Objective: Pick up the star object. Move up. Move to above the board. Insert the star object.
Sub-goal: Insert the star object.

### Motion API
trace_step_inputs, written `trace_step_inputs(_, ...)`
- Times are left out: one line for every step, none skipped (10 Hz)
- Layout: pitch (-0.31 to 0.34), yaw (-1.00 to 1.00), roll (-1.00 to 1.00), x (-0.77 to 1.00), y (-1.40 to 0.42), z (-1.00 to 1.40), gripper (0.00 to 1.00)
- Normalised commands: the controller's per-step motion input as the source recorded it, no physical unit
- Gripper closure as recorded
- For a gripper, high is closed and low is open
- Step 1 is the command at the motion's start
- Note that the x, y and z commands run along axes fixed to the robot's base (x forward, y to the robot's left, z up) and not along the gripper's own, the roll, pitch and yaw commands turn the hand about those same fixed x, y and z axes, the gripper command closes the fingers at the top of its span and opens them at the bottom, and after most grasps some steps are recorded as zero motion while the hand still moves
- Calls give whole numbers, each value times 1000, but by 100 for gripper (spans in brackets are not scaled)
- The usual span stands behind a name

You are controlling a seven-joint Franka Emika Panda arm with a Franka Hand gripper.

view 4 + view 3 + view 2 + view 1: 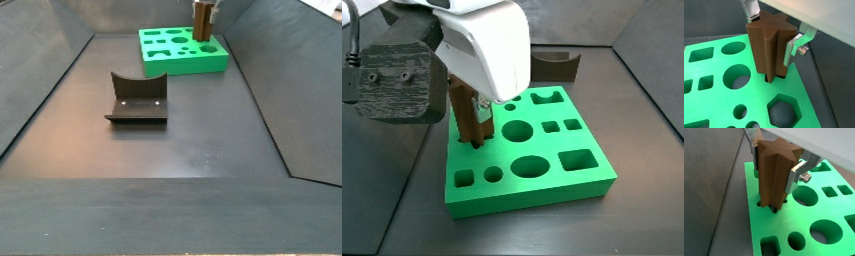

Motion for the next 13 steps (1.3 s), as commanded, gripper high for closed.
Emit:
trace_step_inputs(-100,-94,-7,0,-157,-186,100)
trace_step_inputs(-157,-506,-87,-54,-240,-309,100)
trace_step_inputs(-124,-717,-129,-77,-89,-120,100)
trace_step_inputs(0,-6,0,0,0,0,100)
trace_step_inputs(0,-326,0,0,134,-346,100)
trace_step_inputs(0,-763,37,0,234,-511,100)
trace_step_inputs(0,-720,0,-20,243,-323,100)
trace_step_inputs(0,0,0,0,-20,-11,100)
trace_step_inputs(-14,0,0,26,-109,-160,100)
trace_step_inputs(-70,0,0,106,-189,-329,100)
trace_step_inputs(-169,0,0,3,-137,-651,100)
trace_step_inputs(-197,-34,0,0,-106,-877,100)
trace_step_inputs(-136,-54,0,60,-140,-1000,100)
